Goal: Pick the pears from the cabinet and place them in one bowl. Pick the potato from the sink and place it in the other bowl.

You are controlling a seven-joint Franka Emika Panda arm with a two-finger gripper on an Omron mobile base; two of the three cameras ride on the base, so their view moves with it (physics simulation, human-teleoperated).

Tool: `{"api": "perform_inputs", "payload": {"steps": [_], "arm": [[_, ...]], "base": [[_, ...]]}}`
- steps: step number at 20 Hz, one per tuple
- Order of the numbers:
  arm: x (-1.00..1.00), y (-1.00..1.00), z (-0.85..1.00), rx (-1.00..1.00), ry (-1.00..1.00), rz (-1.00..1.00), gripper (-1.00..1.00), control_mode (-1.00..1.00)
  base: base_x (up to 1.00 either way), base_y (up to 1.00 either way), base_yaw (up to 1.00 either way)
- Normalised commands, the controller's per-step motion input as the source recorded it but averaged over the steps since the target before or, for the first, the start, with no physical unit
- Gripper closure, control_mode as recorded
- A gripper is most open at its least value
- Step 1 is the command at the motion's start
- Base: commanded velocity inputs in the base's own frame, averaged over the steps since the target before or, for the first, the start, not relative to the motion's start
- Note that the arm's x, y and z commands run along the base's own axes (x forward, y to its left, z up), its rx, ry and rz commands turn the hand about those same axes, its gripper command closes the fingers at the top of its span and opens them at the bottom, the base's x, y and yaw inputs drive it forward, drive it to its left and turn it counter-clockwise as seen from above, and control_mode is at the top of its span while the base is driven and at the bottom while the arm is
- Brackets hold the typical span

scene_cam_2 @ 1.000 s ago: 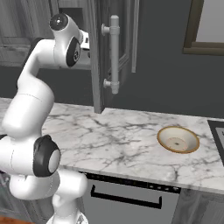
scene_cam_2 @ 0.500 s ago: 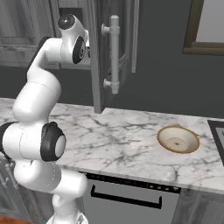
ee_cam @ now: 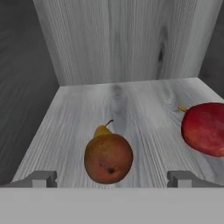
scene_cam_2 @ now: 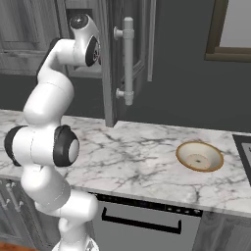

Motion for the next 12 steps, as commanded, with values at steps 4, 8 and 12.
{"api": "perform_inputs", "payload": {"steps": [4, 8, 12], "arm": [[0.09, 0.00, -0.02, 0.01, 0.02, 0.00, -1.00, -1.00], [0.06, 0.00, -0.26, 0.01, 0.02, 0.00, -1.00, -1.00], [0.13, 0.00, -0.32, 0.00, 0.03, 0.00, -1.00, -1.00]], "base": [[0.00, 0.00, 0.00], [0.00, 0.00, 0.00], [0.00, 0.00, 0.00]]}}
